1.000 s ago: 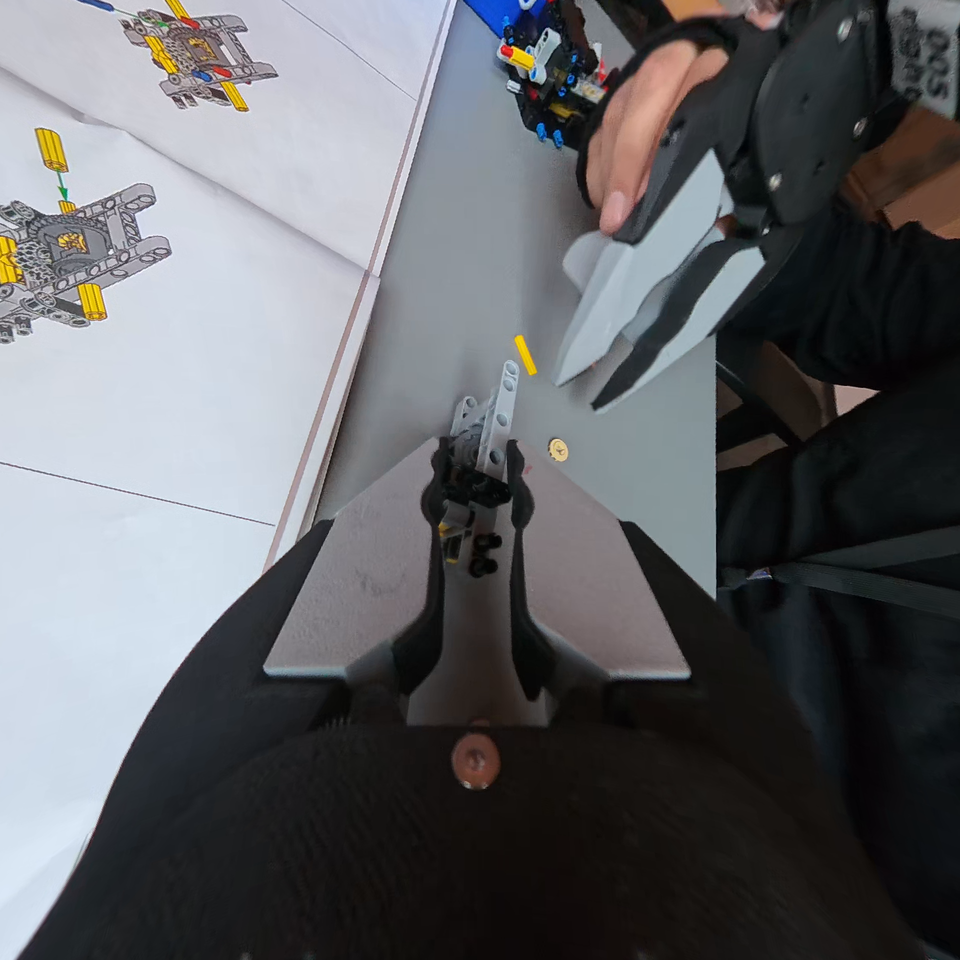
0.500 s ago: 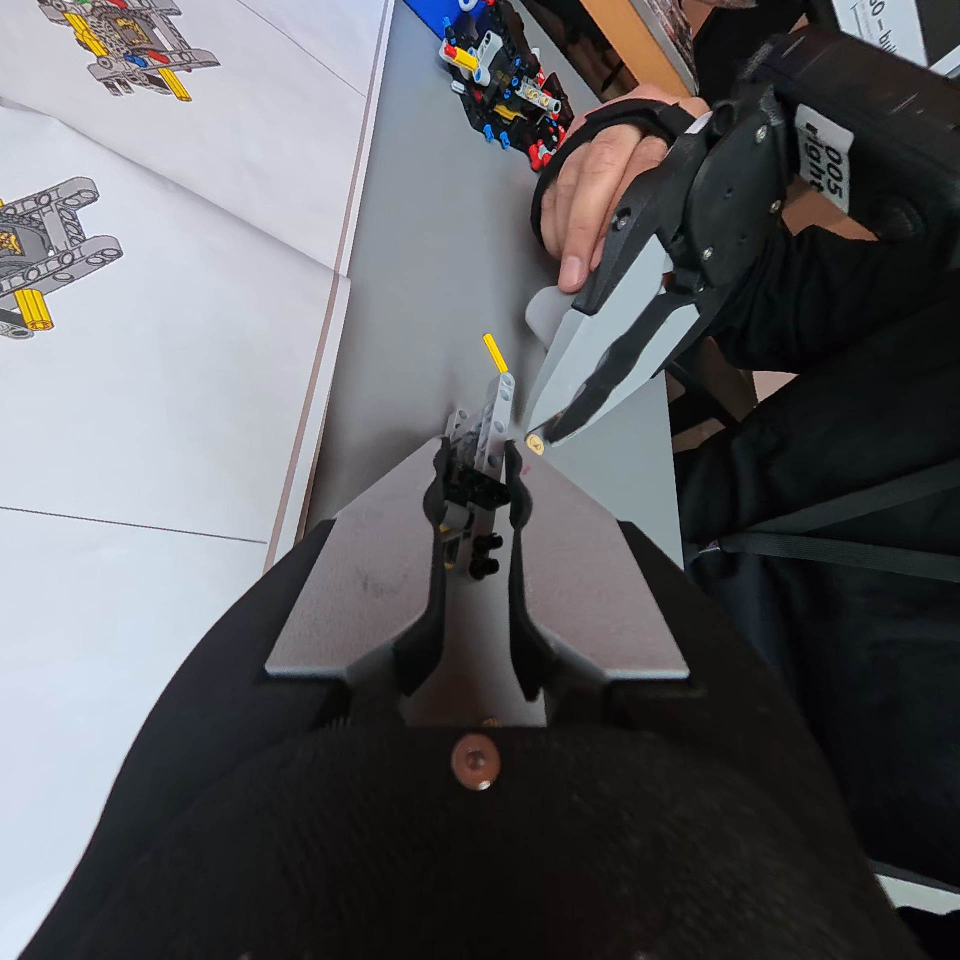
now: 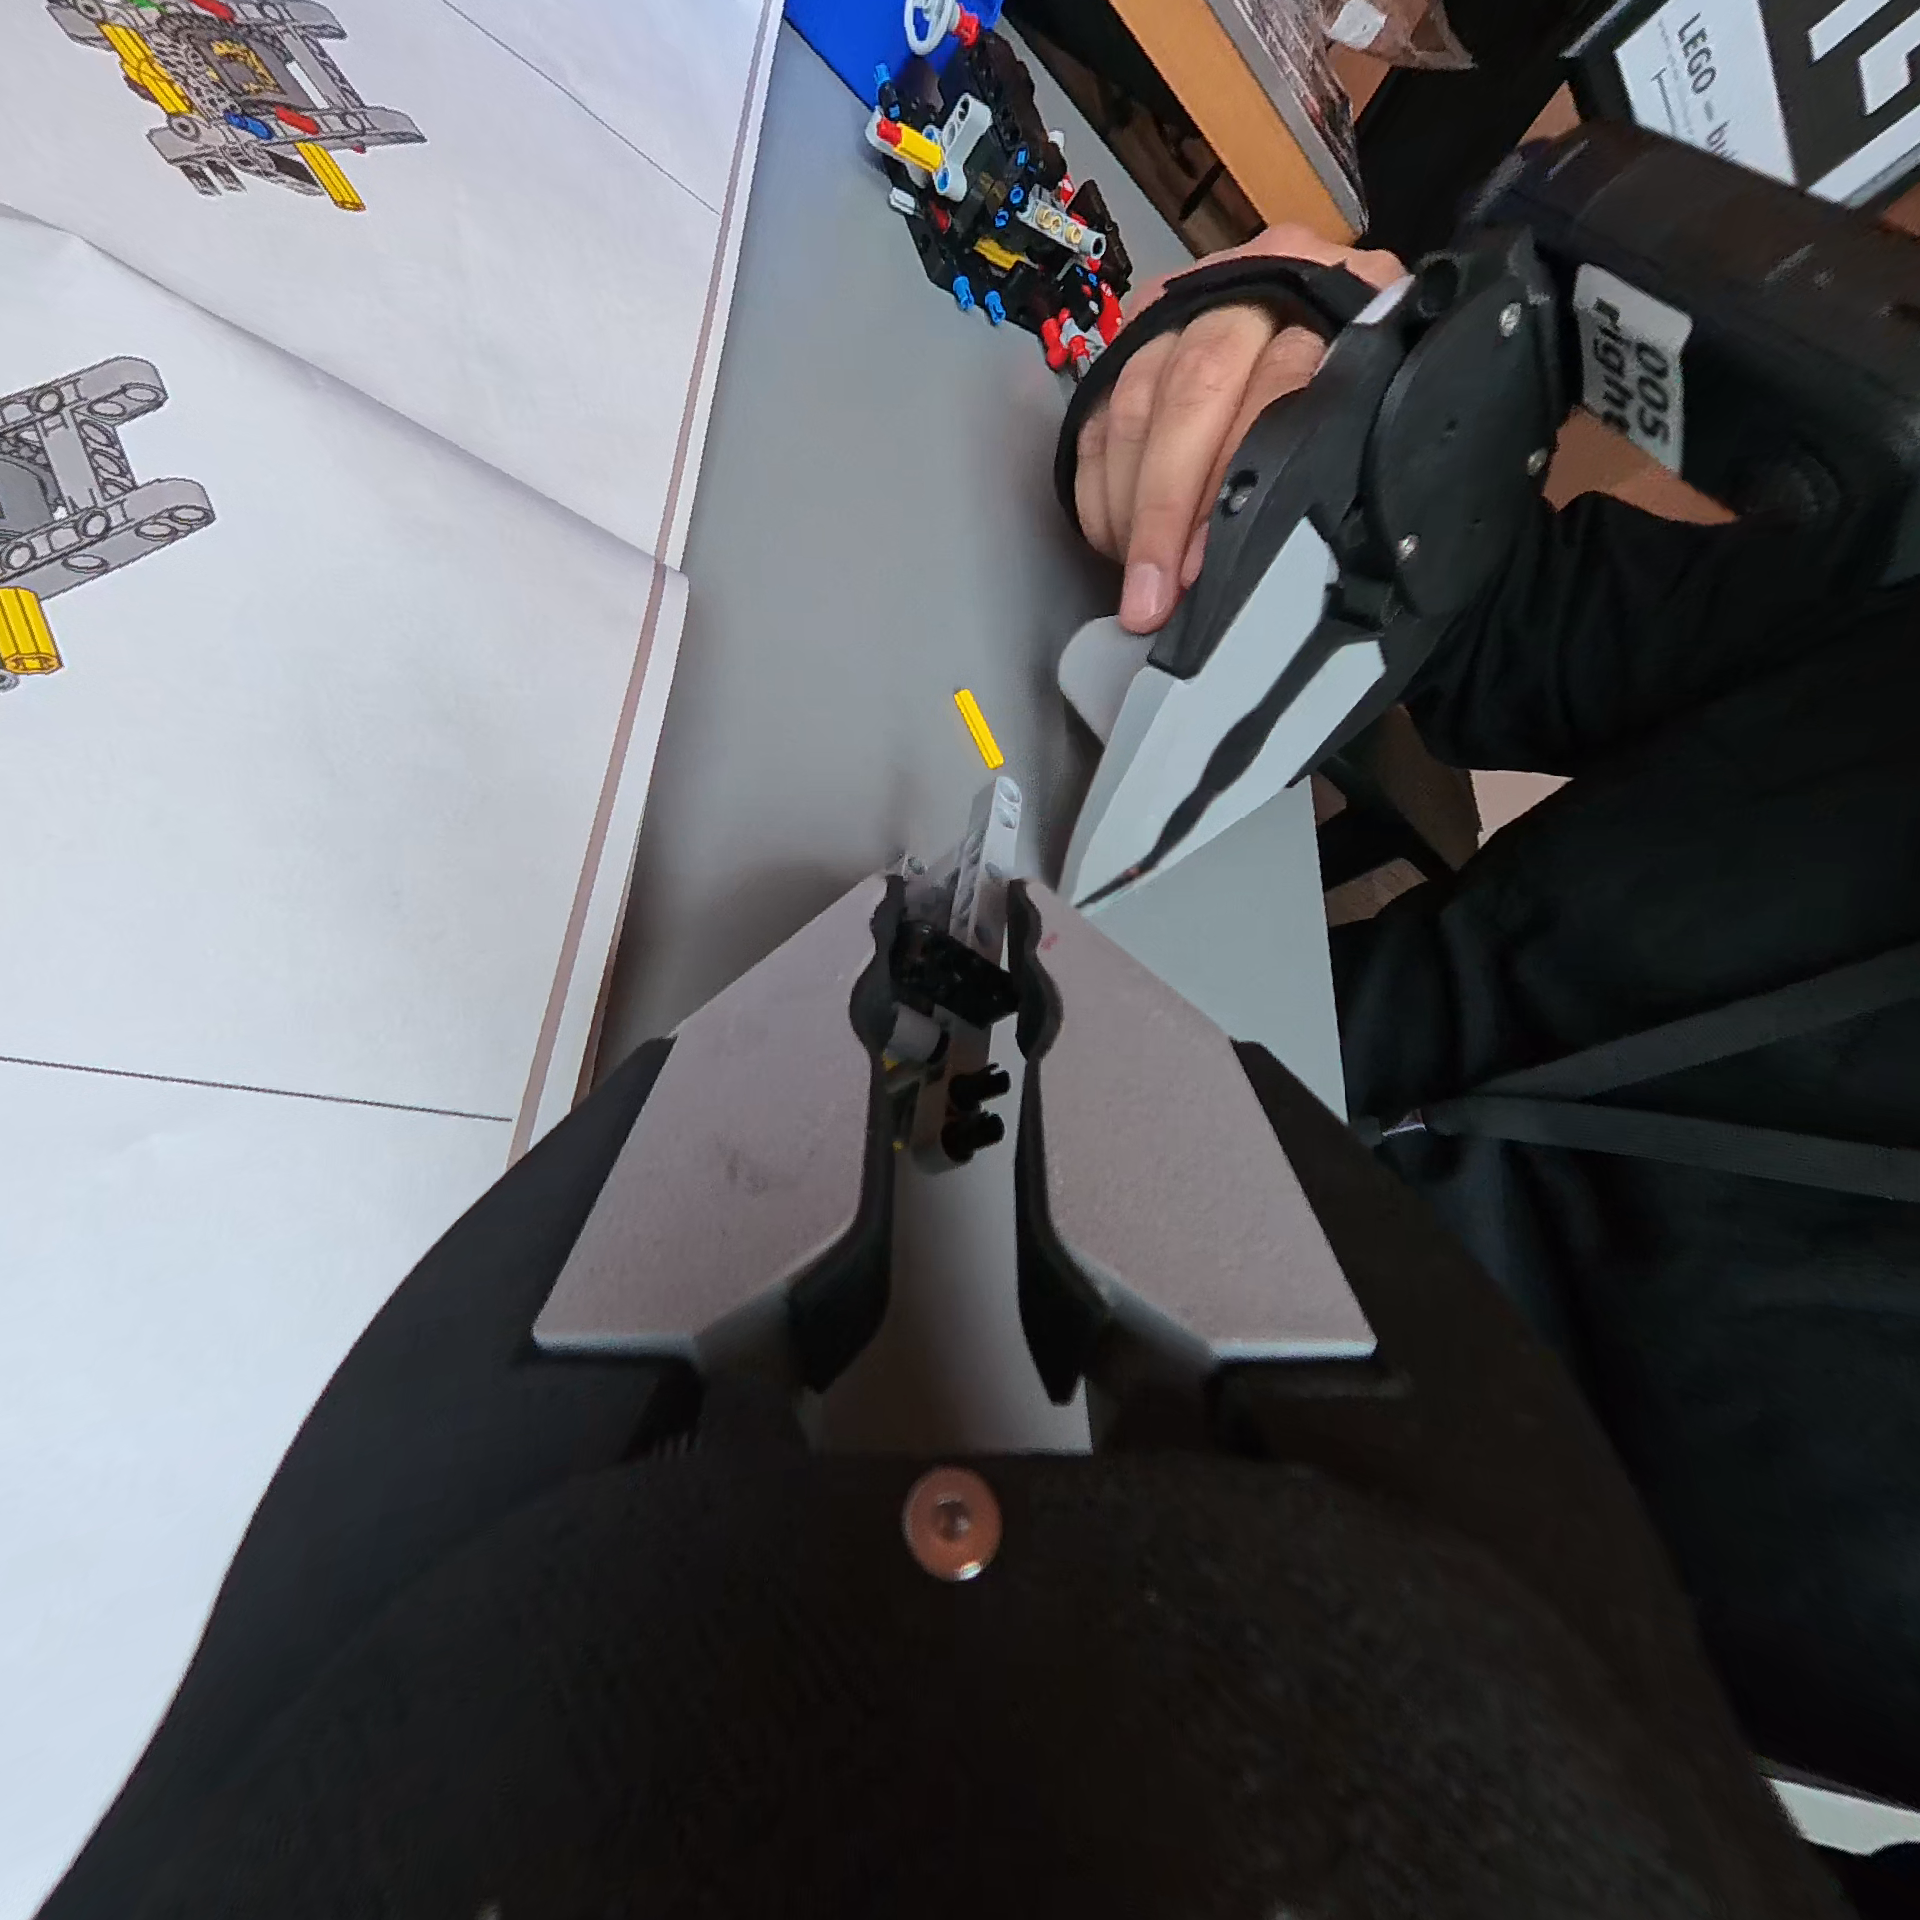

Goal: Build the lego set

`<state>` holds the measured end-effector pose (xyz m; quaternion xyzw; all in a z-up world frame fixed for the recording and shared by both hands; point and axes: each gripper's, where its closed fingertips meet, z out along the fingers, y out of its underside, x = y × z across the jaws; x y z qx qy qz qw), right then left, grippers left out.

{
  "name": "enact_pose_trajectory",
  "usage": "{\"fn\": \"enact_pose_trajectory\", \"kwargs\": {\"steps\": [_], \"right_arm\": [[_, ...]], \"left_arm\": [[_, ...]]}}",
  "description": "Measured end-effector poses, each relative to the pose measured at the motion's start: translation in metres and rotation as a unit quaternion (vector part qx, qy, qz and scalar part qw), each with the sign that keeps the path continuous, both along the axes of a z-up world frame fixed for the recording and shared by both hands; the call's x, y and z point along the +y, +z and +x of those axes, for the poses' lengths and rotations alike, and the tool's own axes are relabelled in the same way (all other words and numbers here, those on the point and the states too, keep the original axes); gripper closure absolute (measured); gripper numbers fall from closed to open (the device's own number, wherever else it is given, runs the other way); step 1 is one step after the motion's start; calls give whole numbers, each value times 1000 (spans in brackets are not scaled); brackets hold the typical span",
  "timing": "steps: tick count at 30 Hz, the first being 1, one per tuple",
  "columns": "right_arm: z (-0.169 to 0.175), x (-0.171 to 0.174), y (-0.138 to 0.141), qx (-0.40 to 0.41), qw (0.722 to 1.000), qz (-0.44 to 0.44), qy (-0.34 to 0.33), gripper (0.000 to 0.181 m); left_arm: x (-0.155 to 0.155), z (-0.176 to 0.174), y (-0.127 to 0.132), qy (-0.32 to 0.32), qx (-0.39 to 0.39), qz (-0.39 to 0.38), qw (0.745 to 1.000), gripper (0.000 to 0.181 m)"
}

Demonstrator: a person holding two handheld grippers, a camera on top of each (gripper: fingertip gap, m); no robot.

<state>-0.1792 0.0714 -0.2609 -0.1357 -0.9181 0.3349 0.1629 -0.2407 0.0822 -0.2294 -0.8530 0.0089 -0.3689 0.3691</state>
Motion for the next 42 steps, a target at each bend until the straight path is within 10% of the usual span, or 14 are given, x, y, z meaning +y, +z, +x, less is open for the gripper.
{"fn": "enact_pose_trajectory", "kwargs": {"steps": [17,42], "right_arm": [[-29,-20,3,-6,991,-30,-134,171],[-52,-27,2,5,987,-12,-162,174]], "left_arm": [[0,-7,1,13,-8,10,1000,166],[1,-19,4,42,-51,24,998,168]]}}
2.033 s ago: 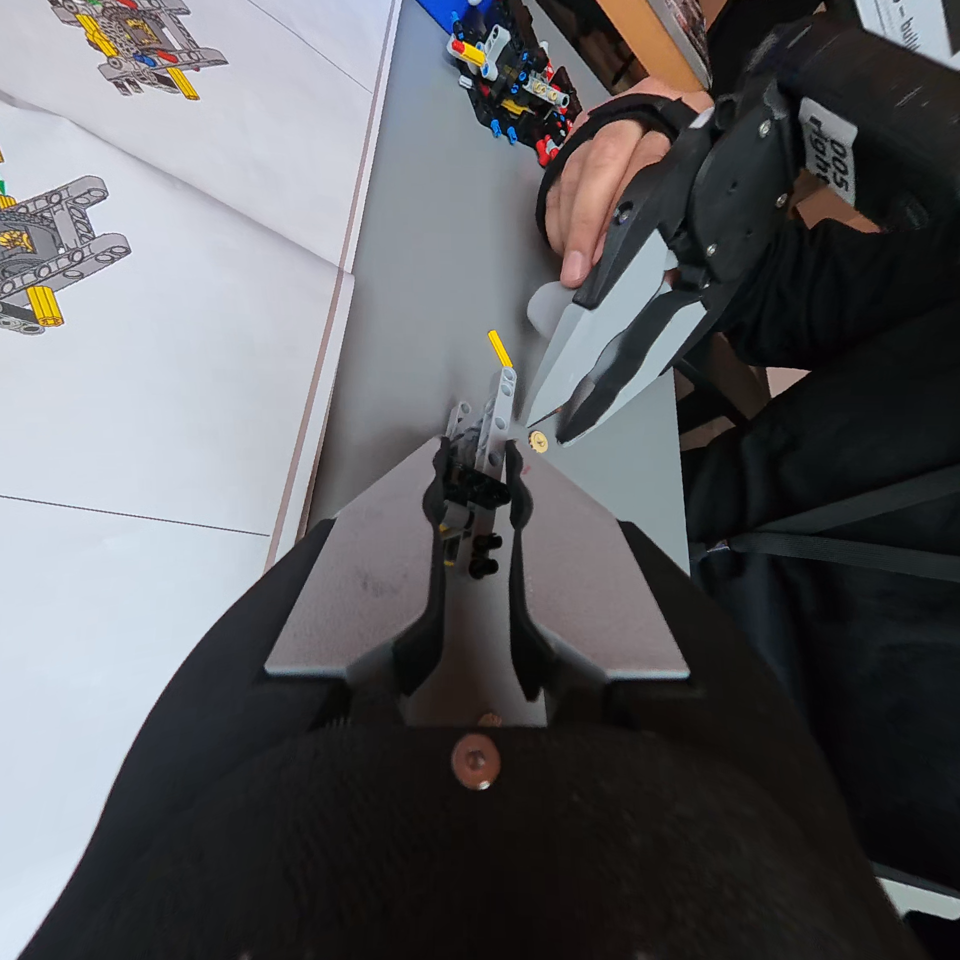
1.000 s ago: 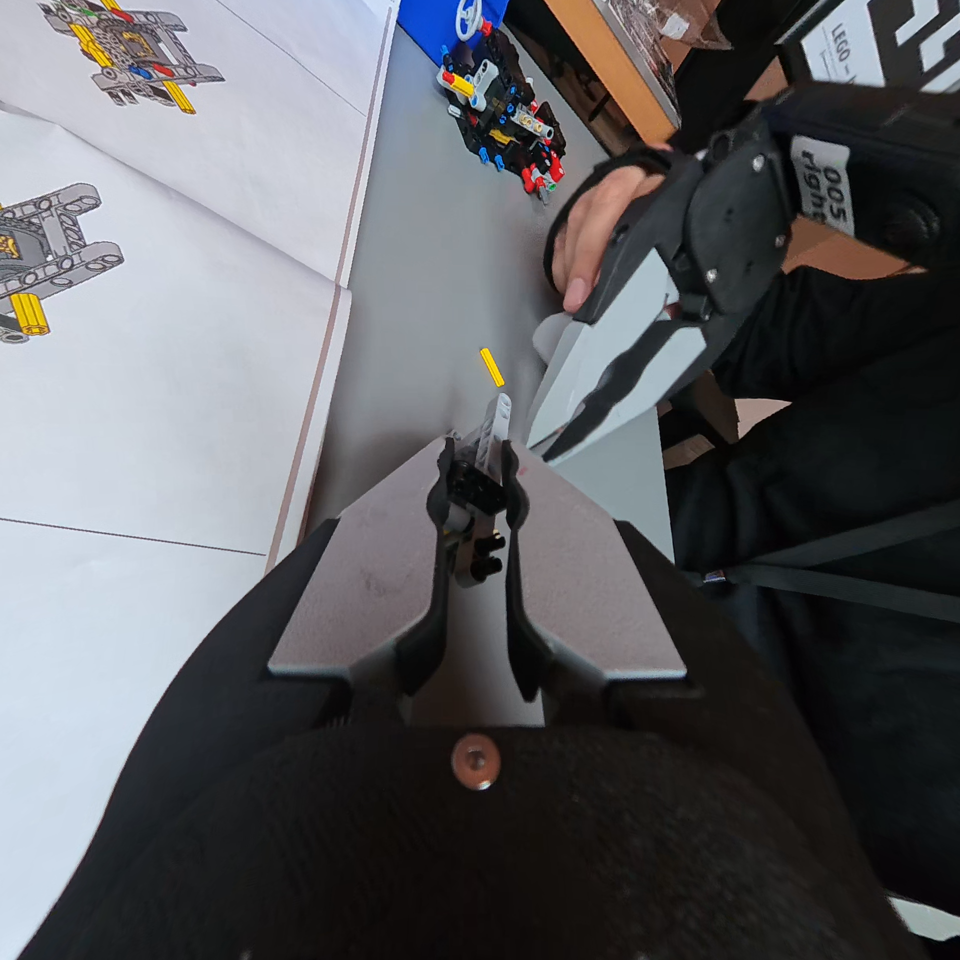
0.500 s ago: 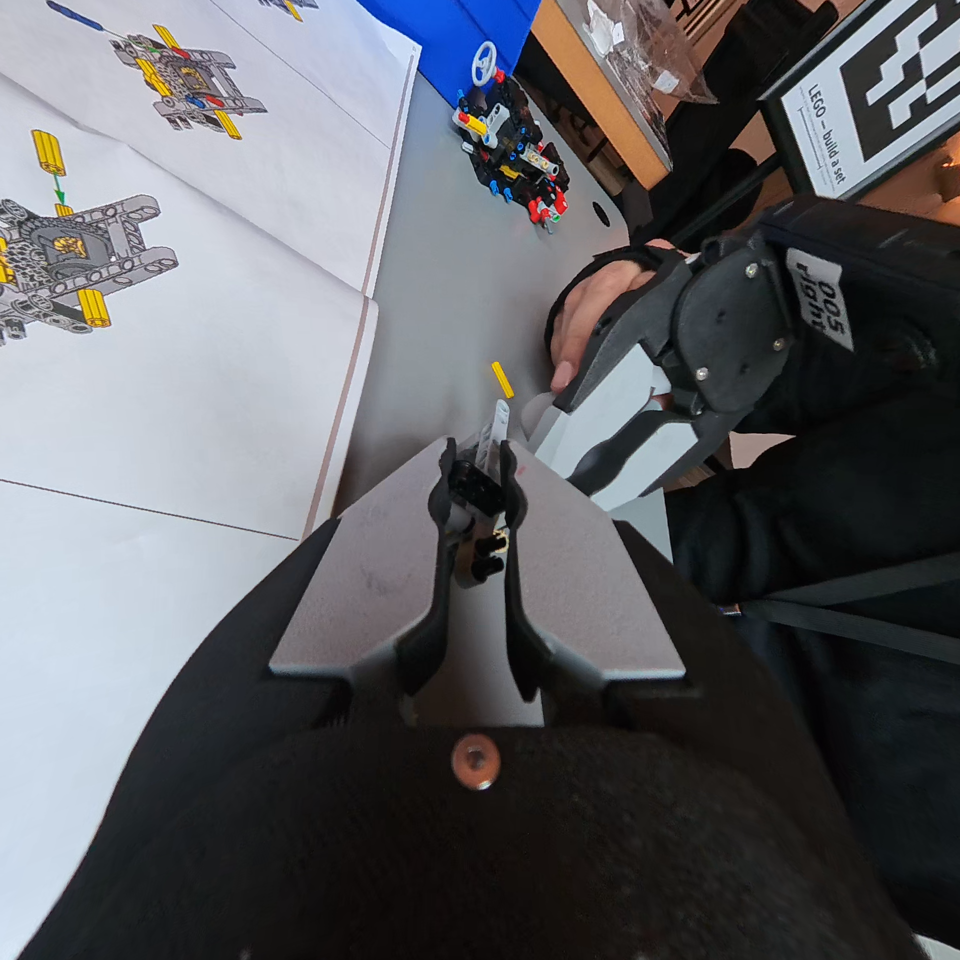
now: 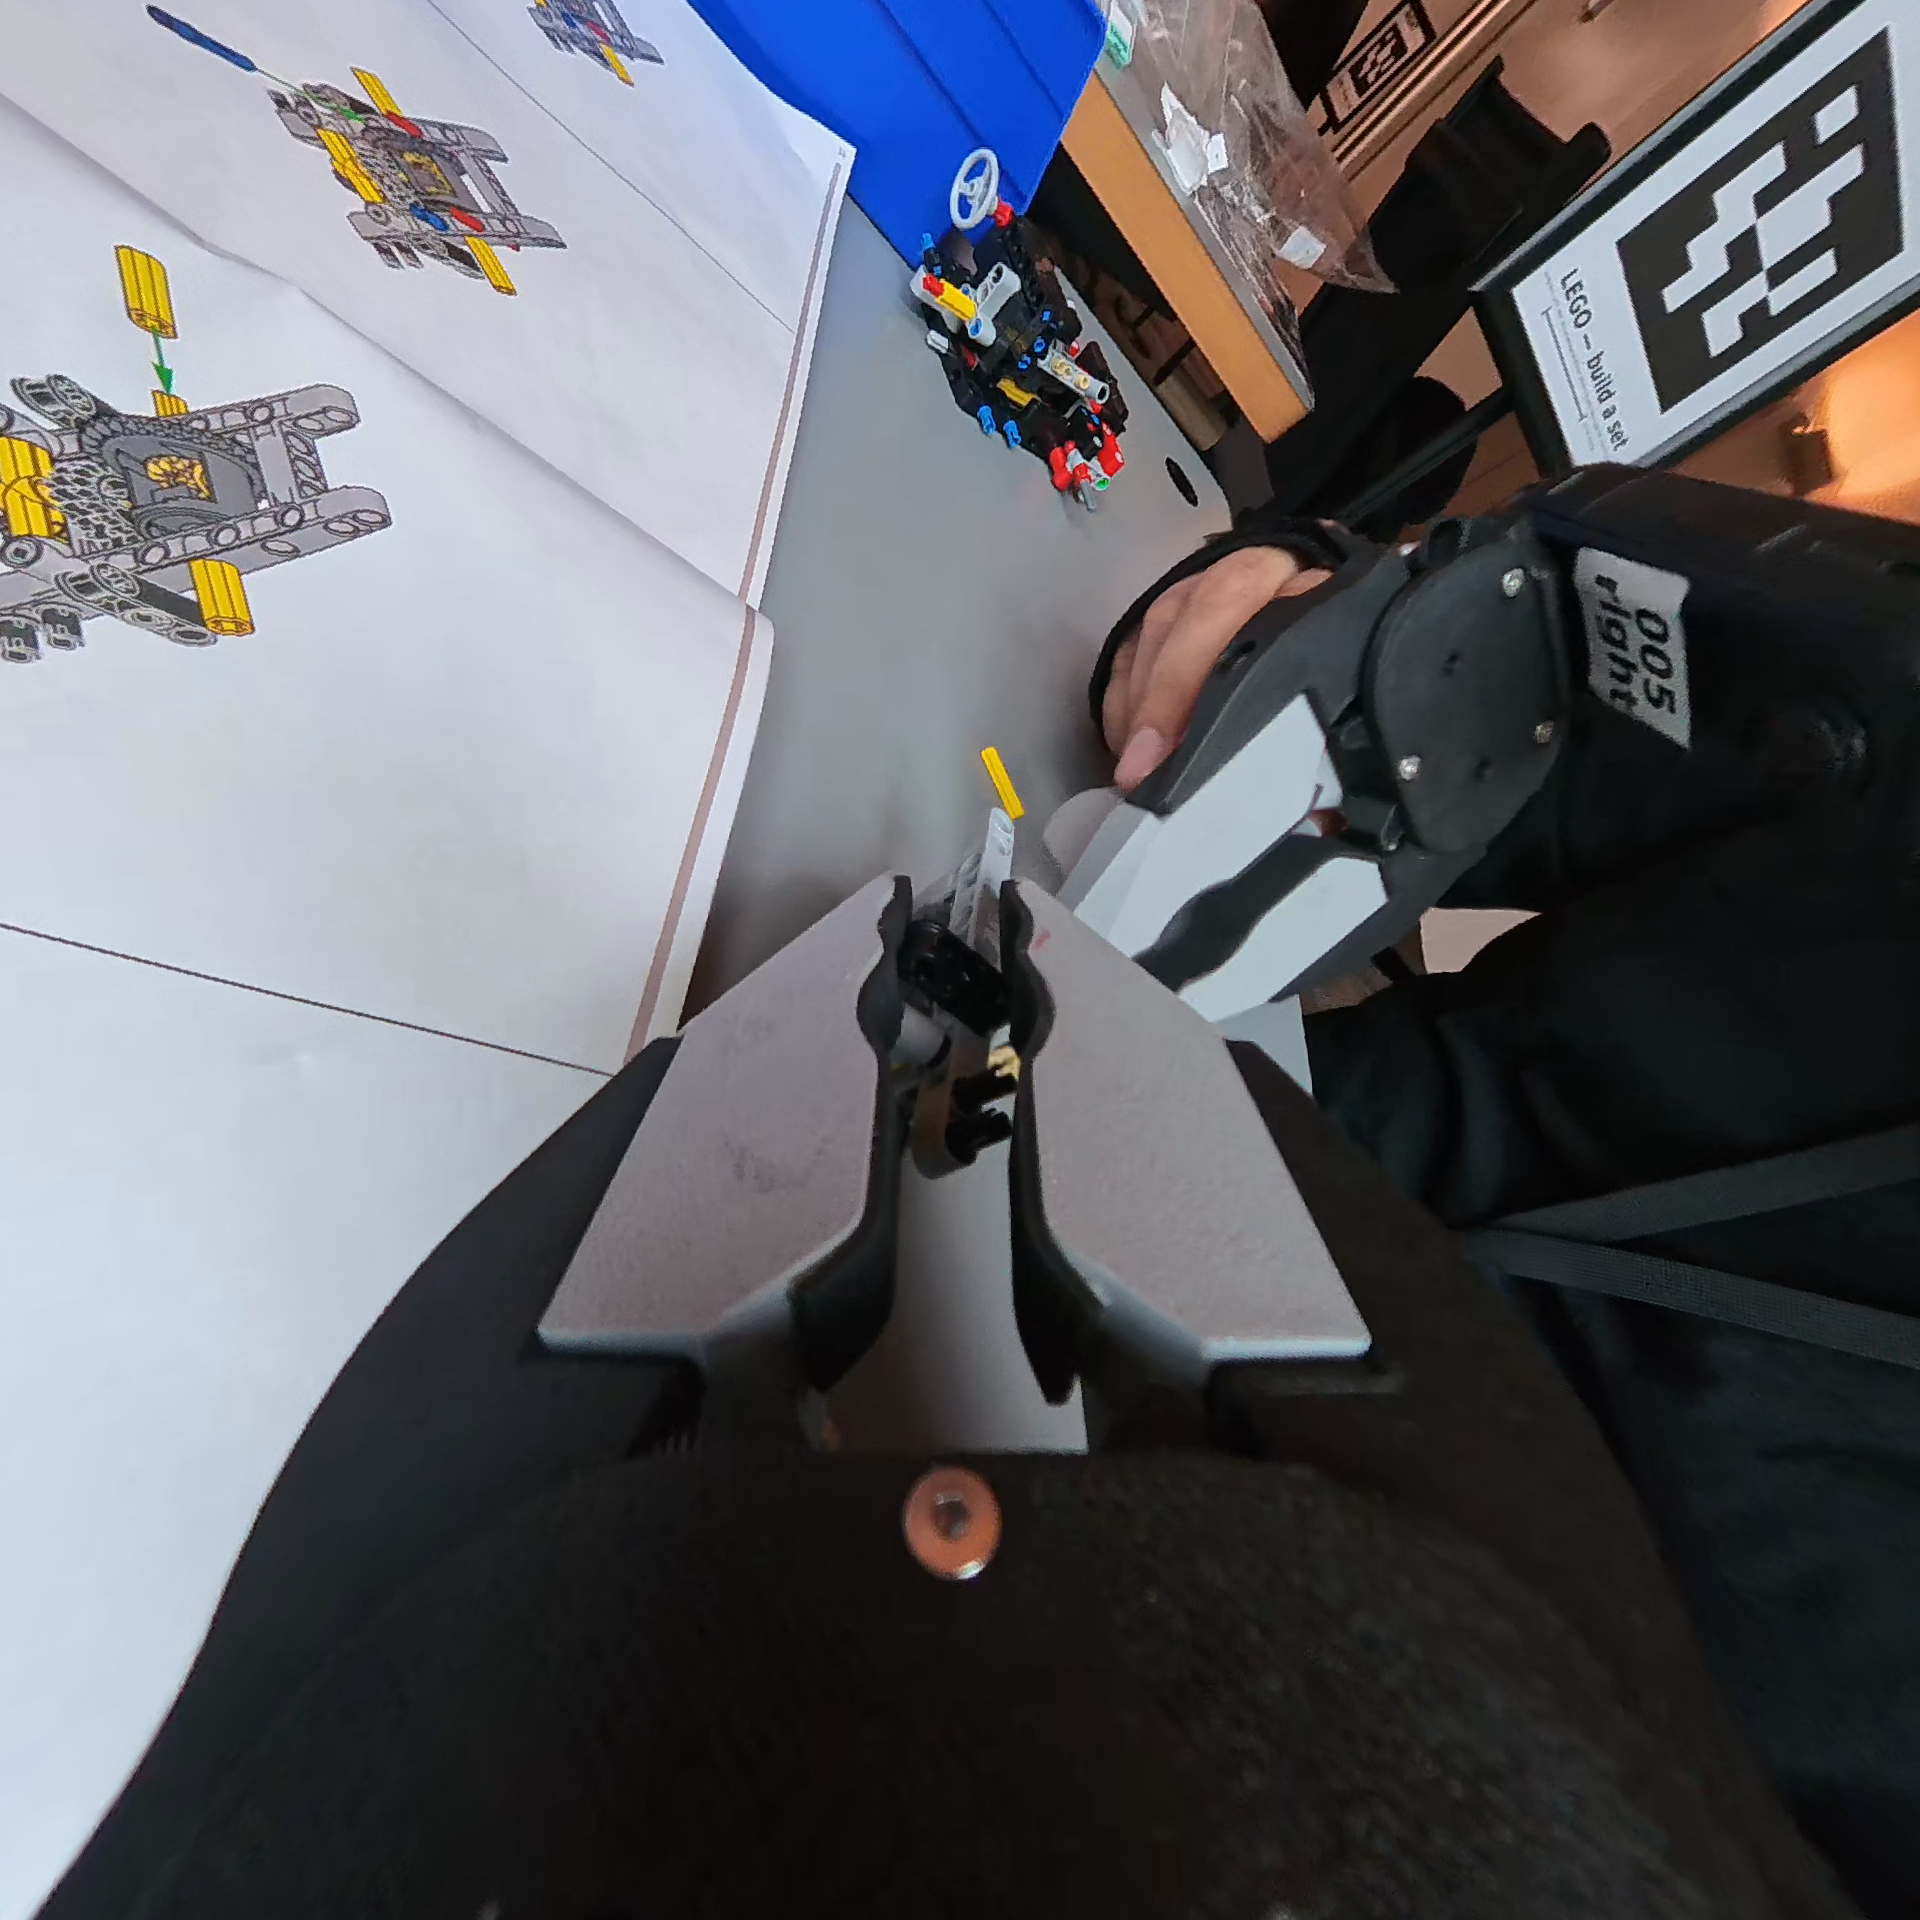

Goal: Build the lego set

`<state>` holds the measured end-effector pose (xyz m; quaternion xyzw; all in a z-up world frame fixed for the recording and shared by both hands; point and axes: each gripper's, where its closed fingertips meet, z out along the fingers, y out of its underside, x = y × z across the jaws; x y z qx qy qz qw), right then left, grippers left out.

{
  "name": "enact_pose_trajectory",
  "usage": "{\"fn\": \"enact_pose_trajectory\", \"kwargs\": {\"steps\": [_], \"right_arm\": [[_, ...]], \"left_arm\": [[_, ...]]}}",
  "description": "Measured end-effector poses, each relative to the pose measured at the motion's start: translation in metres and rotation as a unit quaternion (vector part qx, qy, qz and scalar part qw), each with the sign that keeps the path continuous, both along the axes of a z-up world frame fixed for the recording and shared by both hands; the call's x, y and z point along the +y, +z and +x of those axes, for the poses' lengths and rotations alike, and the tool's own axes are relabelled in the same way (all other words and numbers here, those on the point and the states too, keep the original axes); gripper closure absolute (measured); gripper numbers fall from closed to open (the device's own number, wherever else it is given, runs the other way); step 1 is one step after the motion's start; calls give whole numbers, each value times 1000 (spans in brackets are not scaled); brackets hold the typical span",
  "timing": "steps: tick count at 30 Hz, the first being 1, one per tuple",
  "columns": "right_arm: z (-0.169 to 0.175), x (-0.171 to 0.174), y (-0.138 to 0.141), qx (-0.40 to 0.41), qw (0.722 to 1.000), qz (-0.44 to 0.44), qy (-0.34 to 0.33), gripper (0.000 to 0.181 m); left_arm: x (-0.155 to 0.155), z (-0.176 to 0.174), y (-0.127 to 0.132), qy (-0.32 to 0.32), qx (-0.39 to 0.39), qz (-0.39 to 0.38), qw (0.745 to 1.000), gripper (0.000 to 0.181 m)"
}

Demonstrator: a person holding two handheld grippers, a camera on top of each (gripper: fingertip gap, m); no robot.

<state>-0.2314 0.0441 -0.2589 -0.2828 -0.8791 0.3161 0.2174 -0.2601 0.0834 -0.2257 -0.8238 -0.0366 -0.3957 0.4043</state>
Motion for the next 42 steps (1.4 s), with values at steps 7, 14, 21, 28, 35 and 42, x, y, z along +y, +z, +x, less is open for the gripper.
{"fn": "enact_pose_trajectory", "kwargs": {"steps": [7,14,21,28,35,42], "right_arm": [[-19,22,17,63,996,6,-70,174],[-23,28,14,91,990,63,-88,174],[-28,30,17,95,989,50,-97,174],[-29,27,15,98,989,54,-93,174],[-32,26,15,94,990,44,-91,174],[-34,26,14,90,991,39,-88,174]], "left_arm": [[1,-3,0,23,-24,-6,999,168],[-1,-8,3,81,-71,-3,994,170],[-3,-11,3,140,-77,0,987,171],[-1,-12,3,146,-84,3,986,170],[-1,-9,8,128,-76,13,989,168],[-10,-3,9,74,33,7,997,154]]}}
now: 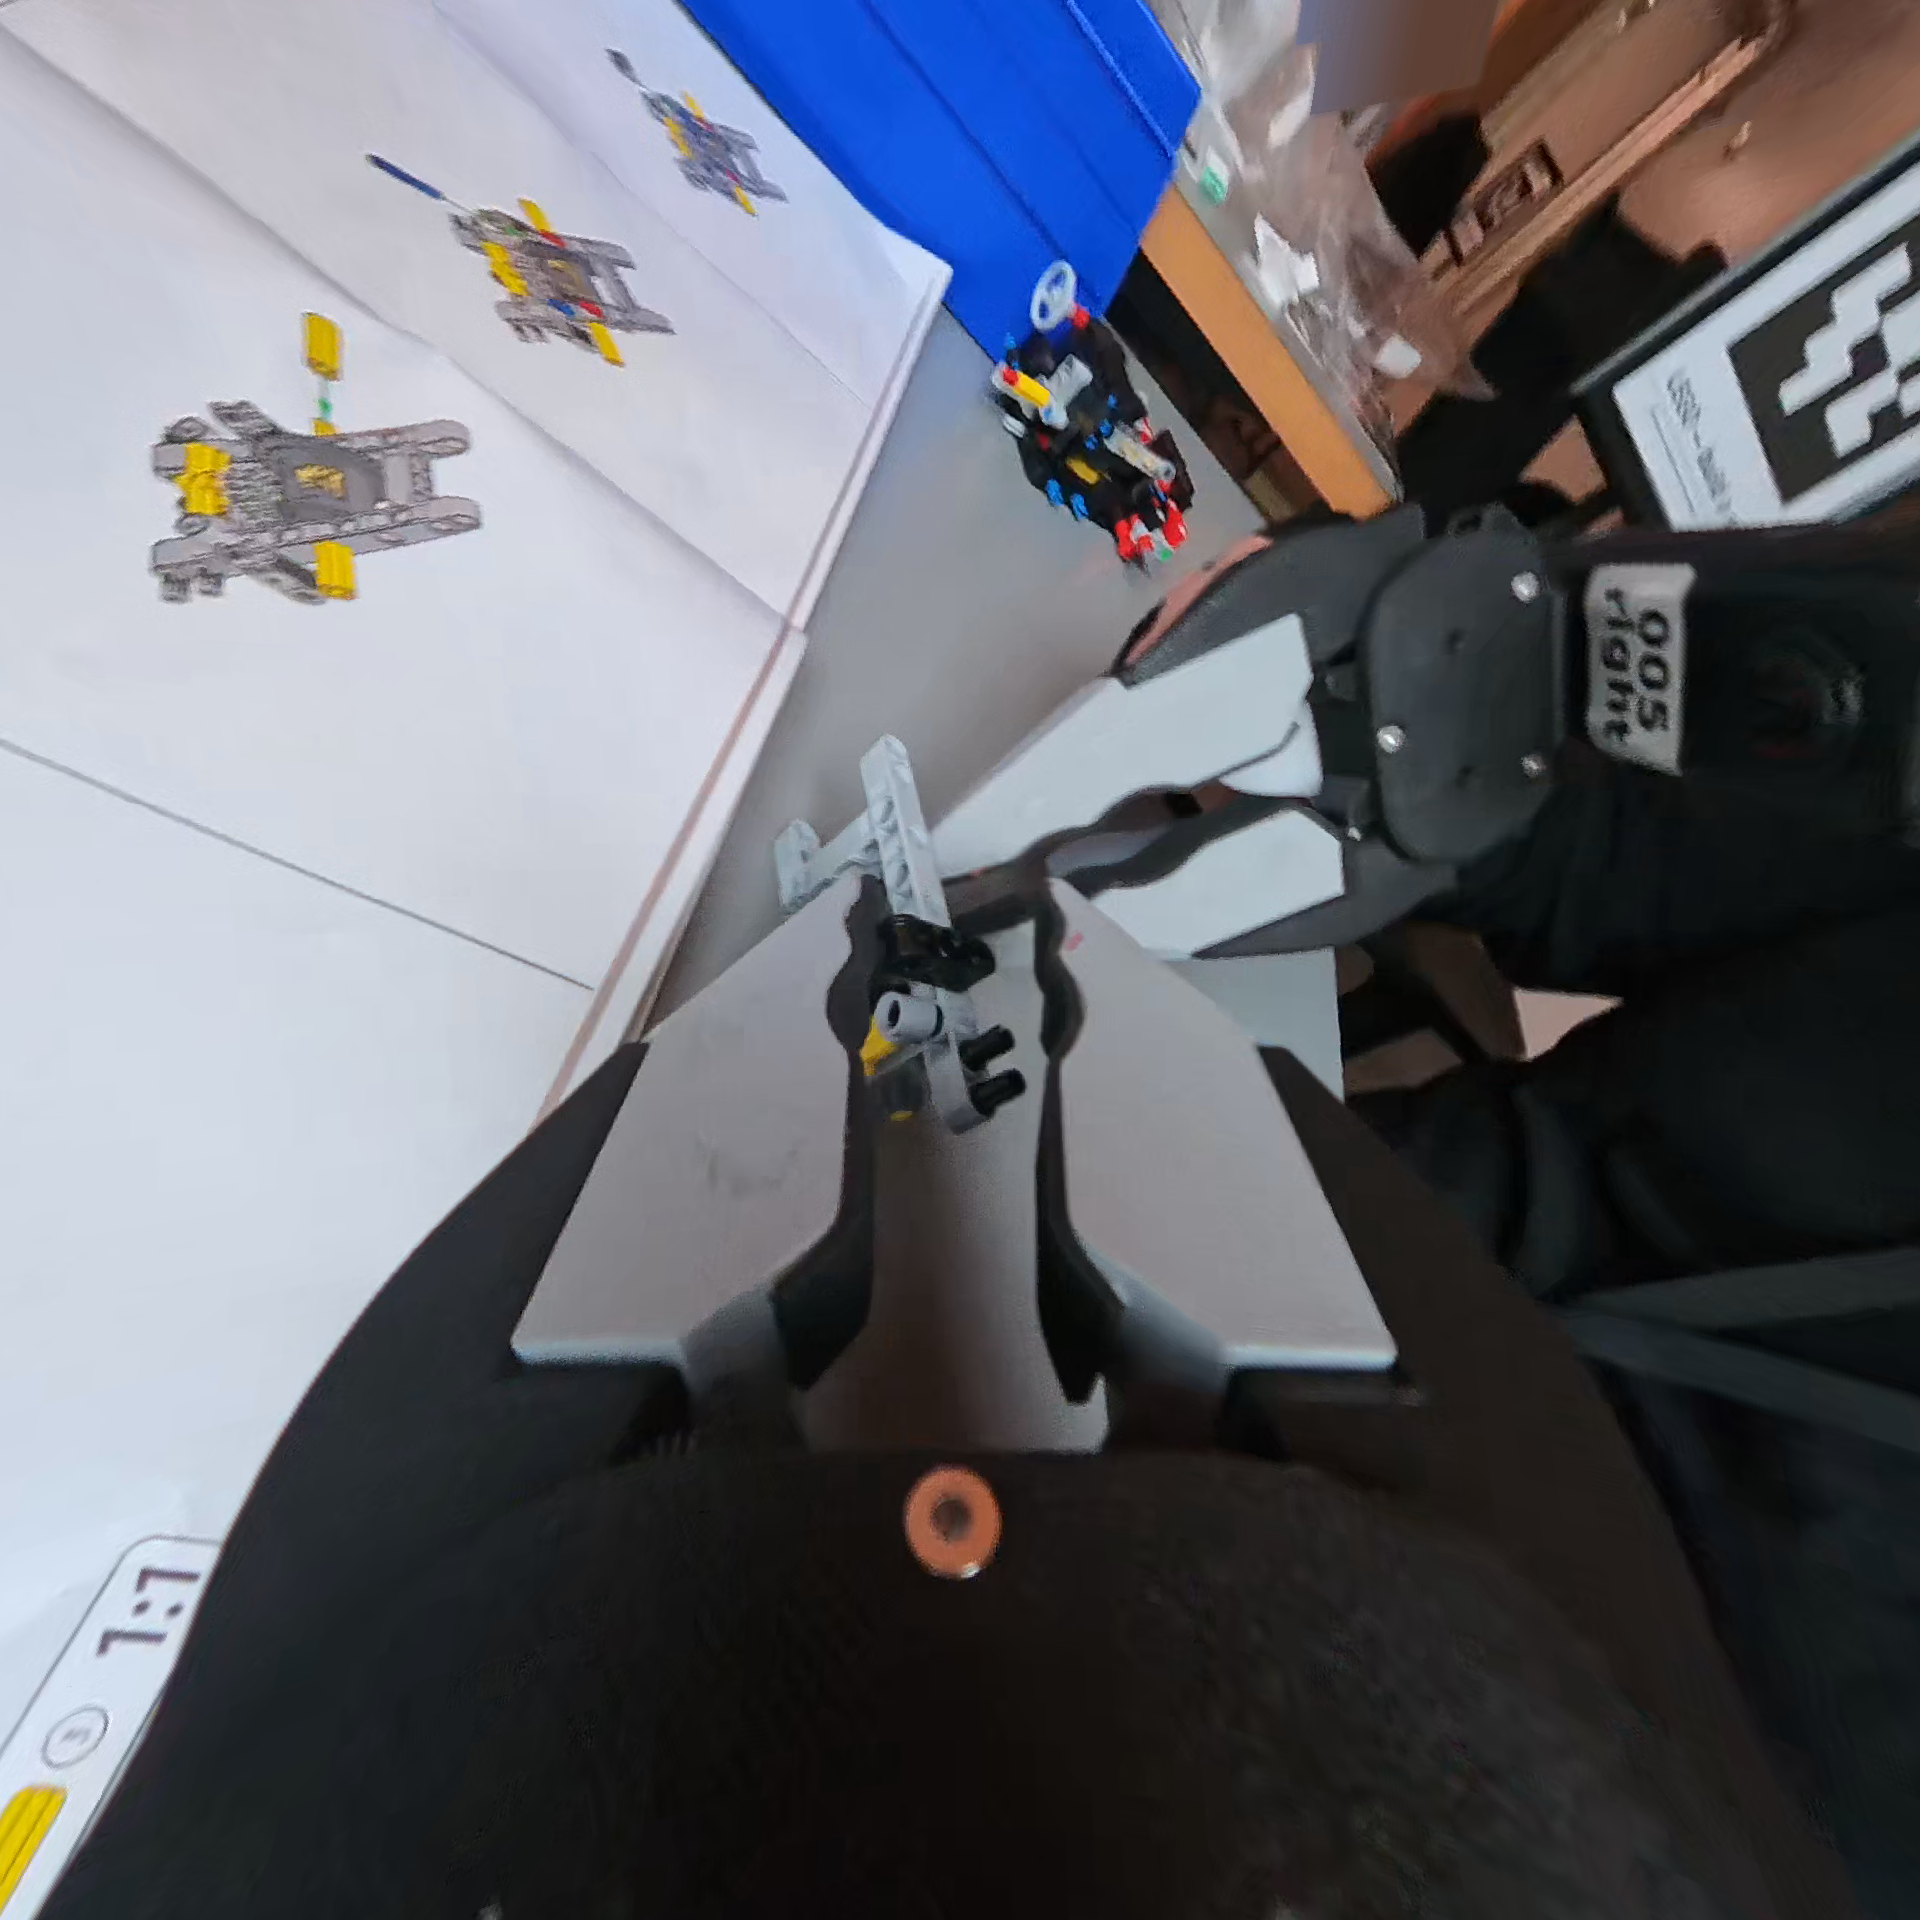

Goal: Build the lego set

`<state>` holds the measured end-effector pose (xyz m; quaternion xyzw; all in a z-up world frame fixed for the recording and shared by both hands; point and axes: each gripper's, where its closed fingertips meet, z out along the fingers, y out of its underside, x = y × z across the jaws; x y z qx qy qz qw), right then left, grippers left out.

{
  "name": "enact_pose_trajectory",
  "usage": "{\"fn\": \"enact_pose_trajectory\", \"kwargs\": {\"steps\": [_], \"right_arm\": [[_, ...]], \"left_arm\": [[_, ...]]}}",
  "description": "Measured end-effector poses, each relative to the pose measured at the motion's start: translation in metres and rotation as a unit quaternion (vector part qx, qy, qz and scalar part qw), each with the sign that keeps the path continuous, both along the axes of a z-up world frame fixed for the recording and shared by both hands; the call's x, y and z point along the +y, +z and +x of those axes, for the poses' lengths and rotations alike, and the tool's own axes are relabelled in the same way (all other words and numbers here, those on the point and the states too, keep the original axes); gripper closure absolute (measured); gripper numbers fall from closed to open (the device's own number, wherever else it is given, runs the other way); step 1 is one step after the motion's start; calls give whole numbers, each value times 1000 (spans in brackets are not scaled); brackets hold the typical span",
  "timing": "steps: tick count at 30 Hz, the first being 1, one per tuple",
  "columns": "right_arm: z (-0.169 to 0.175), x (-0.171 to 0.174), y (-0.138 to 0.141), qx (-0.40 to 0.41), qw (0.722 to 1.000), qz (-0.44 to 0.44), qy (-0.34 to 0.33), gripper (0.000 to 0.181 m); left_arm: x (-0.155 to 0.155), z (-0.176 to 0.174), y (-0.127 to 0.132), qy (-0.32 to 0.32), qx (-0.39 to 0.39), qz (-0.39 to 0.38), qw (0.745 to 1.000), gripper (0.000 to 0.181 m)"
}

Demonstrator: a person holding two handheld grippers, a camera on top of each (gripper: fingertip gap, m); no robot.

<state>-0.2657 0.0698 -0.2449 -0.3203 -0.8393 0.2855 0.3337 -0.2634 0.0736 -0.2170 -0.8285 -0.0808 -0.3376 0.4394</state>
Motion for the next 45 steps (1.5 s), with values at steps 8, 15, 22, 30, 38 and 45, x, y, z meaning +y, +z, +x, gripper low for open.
{"fn": "enact_pose_trajectory", "kwargs": {"steps": [8,15,22,30,38,45], "right_arm": [[-2,-1,0,-1,1000,-1,8,174],[-5,-7,-1,-2,1000,-7,26,174],[-15,-11,2,7,999,2,39,174],[-22,-14,-2,-4,999,-1,46,174],[-22,-14,0,1,999,2,47,174],[-19,-14,-4,-6,998,5,55,174]], "left_arm": [[-12,10,-1,-75,83,-15,994,150],[-16,5,-3,-86,57,-2,995,159],[-23,-11,-2,-69,62,-9,996,152],[-26,-23,-11,-46,153,-71,985,144],[-21,-16,-13,-58,143,-95,983,145],[-22,-15,-18,-76,140,-93,983,156]]}}
